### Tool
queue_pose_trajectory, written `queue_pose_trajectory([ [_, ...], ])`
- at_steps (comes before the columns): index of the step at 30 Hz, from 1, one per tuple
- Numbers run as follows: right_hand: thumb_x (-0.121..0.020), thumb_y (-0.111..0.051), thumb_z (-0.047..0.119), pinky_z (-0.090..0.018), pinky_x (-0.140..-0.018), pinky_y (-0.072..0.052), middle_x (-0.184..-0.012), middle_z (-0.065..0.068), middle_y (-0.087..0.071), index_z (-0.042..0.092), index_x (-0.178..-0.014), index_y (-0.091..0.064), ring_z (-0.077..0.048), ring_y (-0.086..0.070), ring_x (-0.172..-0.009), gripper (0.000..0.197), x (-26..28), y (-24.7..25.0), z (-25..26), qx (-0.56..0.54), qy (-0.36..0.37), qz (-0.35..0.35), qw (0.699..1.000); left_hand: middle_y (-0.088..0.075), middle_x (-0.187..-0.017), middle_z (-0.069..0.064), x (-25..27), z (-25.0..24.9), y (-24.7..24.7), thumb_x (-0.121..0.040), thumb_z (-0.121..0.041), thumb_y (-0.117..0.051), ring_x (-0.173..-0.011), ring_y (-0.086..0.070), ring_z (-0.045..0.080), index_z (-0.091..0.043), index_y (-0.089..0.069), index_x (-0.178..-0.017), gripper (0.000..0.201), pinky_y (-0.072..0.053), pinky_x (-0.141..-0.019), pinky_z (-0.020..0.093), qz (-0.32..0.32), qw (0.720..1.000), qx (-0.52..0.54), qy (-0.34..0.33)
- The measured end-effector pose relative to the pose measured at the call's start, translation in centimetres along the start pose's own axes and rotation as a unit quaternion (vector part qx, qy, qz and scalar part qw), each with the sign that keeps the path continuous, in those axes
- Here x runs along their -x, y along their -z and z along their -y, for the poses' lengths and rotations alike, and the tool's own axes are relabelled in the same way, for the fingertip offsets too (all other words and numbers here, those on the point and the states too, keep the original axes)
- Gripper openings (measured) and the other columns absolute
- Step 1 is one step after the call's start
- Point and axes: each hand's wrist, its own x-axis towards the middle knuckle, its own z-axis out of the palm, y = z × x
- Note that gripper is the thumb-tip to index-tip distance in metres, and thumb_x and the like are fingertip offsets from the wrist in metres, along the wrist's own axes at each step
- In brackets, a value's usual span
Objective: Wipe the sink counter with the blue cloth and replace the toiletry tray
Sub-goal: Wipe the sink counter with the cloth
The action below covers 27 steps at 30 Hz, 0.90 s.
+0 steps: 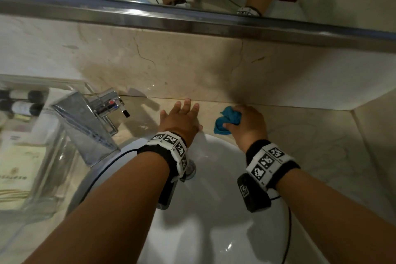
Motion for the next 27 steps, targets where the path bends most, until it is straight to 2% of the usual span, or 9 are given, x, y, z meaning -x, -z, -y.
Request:
queue_pose_trajectory([
  [3,-0.090,-0.053,0.008,-0.024,-0.096,-0.039,-0.127,-0.011,-0.058,0.009,-0.122,-0.059,-0.025,-0.055,-0.115,0.033,0.7,-0.6,0.7,0.017,0.093,0.029,0.995,0.009,-0.160,-0.005,0.0,0.0,0.0,-0.097,-0.046,-0.038,-0.148,0.003,0.021,-0.031,0.001,-0.151,0.068,-0.007,-0.116,0.054,-0.003,1.000,0.000,0.001],
  [6,-0.092,-0.045,0.001,-0.021,-0.094,-0.037,-0.126,-0.015,-0.059,0.005,-0.121,-0.060,-0.028,-0.055,-0.115,0.033,0.3,0.6,0.5,-0.001,0.113,0.038,0.993,0.010,-0.160,-0.005,0.1,-0.1,0.2,-0.098,-0.044,-0.038,-0.148,0.003,0.021,-0.030,0.001,-0.151,0.067,-0.007,-0.116,0.054,-0.001,1.000,-0.002,0.003],
  [10,-0.087,-0.048,-0.003,-0.038,-0.096,-0.041,-0.118,-0.018,-0.062,0.003,-0.115,-0.064,-0.034,-0.055,-0.112,0.033,0.8,0.5,0.4,0.026,0.148,0.006,0.989,0.009,-0.160,-0.004,0.2,-0.2,0.1,-0.098,-0.044,-0.038,-0.148,0.002,0.021,-0.030,0.001,-0.151,0.067,-0.008,-0.116,0.054,-0.005,1.000,-0.005,0.003],
  [13,-0.082,-0.052,-0.010,-0.044,-0.093,-0.043,-0.110,-0.021,-0.064,0.005,-0.102,-0.070,-0.039,-0.056,-0.107,0.031,2.6,-0.9,0.7,0.008,0.200,0.048,0.979,0.009,-0.160,-0.004,0.2,-0.2,0.2,-0.098,-0.044,-0.038,-0.148,0.002,0.021,-0.030,0.000,-0.151,0.067,-0.008,-0.116,0.054,0.001,1.000,-0.003,0.002],
  [15,-0.081,-0.052,-0.011,-0.032,-0.083,-0.048,-0.098,-0.019,-0.068,0.013,-0.086,-0.069,-0.037,-0.058,-0.098,0.029,1.9,0.2,0.9,-0.084,0.141,0.036,0.986,0.009,-0.160,-0.005,0.2,-0.1,0.3,-0.098,-0.044,-0.039,-0.148,0.002,0.021,-0.030,-0.001,-0.151,0.068,-0.009,-0.116,0.054,-0.002,1.000,0.000,0.001],
  [17,-0.084,-0.053,-0.005,-0.023,-0.082,-0.047,-0.101,-0.017,-0.069,0.003,-0.093,-0.070,-0.035,-0.060,-0.100,0.020,0.3,1.0,0.8,-0.126,0.052,0.026,0.990,0.008,-0.160,-0.005,0.1,0.0,0.2,-0.097,-0.044,-0.040,-0.148,0.001,0.021,-0.030,-0.001,-0.151,0.068,-0.009,-0.115,0.054,-0.005,1.000,0.005,-0.001],
  [23,-0.085,-0.056,0.002,-0.032,-0.090,-0.046,-0.110,-0.018,-0.065,0.004,-0.102,-0.069,-0.032,-0.060,-0.106,0.021,-0.4,-0.5,1.3,-0.031,0.062,0.006,0.998,0.008,-0.160,-0.005,0.4,-0.1,0.2,-0.098,-0.044,-0.039,-0.148,0.001,0.021,-0.030,-0.002,-0.151,0.067,-0.007,-0.116,0.053,-0.006,1.000,0.007,-0.002],
  [25,-0.081,-0.058,-0.004,-0.029,-0.078,-0.053,-0.094,-0.017,-0.064,0.003,-0.084,-0.067,-0.026,-0.066,-0.090,0.012,0.8,-0.7,1.2,-0.106,0.044,0.013,0.993,0.008,-0.160,-0.005,0.4,-0.1,0.3,-0.098,-0.043,-0.039,-0.148,0.001,0.021,-0.030,-0.002,-0.151,0.067,-0.008,-0.116,0.053,-0.006,1.000,0.006,-0.001],
  [27,-0.081,-0.053,-0.010,-0.022,-0.068,-0.052,-0.088,-0.016,-0.061,-0.001,-0.087,-0.066,-0.017,-0.066,-0.079,0.017,2.1,-0.2,0.5,-0.097,0.056,0.025,0.993,0.008,-0.160,-0.005,0.4,-0.1,0.4,-0.098,-0.043,-0.039,-0.148,0.001,0.021,-0.031,-0.002,-0.151,0.066,-0.008,-0.116,0.053,-0.001,1.000,0.006,0.002],
])
